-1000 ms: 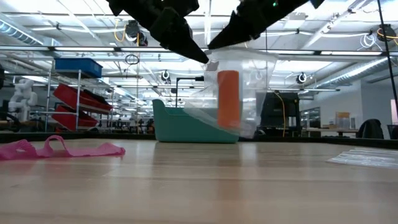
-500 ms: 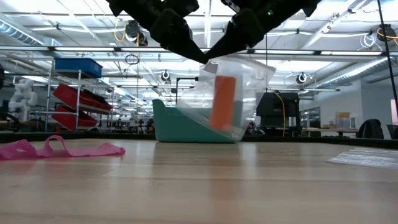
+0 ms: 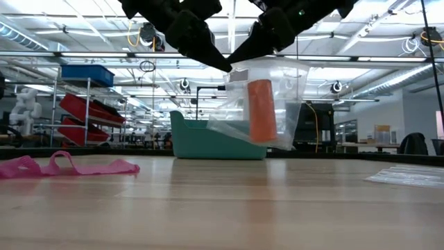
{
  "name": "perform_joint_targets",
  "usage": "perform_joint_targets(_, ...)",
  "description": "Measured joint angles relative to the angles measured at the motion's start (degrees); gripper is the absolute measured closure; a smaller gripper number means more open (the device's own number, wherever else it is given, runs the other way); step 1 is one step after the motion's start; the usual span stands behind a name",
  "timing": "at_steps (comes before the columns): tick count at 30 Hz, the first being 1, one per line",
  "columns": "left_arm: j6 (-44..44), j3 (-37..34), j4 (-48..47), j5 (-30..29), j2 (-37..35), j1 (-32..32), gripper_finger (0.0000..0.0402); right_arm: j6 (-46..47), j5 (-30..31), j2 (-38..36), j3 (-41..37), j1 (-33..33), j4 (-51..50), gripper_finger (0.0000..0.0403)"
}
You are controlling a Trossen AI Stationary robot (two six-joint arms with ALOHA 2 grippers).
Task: Roll bandage
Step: Close the transparent zip bag
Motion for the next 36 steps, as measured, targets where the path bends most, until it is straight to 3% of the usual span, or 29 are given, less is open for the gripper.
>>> perform_joint_targets(15,0.0,0.0,-0.8,-1.2,0.0,0.1,0.0401,3.8,5.0,-2.4,0.1,1.0,-7.1,0.0401)
perform_joint_targets(36,0.0,0.0,-2.4,-1.4,0.0,0.1,0.0401,17.6,11.9,-11.7,0.0,6.5,-32.7,0.0402)
